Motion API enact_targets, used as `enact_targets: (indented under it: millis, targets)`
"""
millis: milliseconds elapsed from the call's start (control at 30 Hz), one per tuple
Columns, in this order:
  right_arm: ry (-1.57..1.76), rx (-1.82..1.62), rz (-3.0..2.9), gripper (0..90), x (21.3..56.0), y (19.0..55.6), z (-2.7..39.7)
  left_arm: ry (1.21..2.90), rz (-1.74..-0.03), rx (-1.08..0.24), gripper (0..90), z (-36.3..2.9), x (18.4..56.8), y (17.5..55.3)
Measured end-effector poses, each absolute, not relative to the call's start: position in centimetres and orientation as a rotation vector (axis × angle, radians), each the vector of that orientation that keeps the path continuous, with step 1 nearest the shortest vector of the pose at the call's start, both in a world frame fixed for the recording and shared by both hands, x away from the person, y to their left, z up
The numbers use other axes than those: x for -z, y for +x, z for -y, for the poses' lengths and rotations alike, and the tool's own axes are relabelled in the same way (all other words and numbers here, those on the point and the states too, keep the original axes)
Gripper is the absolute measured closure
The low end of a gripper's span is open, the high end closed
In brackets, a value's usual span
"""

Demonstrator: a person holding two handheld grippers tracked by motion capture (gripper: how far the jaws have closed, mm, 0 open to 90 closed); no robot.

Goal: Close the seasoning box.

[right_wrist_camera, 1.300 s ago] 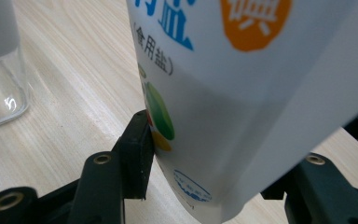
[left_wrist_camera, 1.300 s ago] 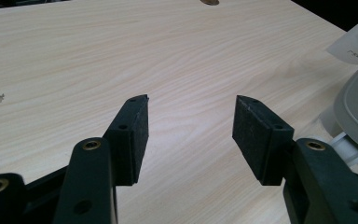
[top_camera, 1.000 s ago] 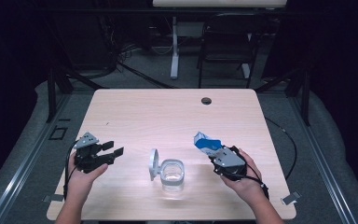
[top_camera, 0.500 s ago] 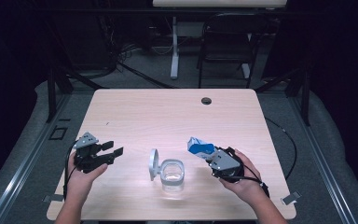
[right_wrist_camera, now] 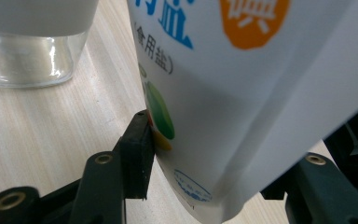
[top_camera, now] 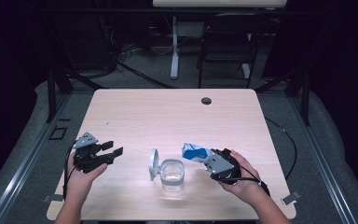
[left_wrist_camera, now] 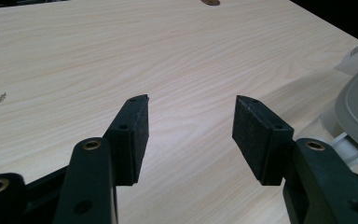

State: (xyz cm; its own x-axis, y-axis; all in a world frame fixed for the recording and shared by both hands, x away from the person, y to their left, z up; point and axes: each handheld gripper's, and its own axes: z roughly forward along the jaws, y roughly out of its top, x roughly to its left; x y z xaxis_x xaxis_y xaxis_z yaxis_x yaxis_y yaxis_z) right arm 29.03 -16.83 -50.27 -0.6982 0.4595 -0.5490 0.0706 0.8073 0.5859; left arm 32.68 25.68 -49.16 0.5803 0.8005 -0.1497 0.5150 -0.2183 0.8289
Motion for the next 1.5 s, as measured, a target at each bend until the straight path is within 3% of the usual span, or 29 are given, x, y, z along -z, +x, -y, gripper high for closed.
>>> enact_targets:
  millis: [1500]
  targets:
    - [0.251, -0.479, -2.234, 48.6, 50.8, 28.6, 15.3, 1.891, -1.065, -0.382, 46.3, -25.8, 49.3, 32.7]
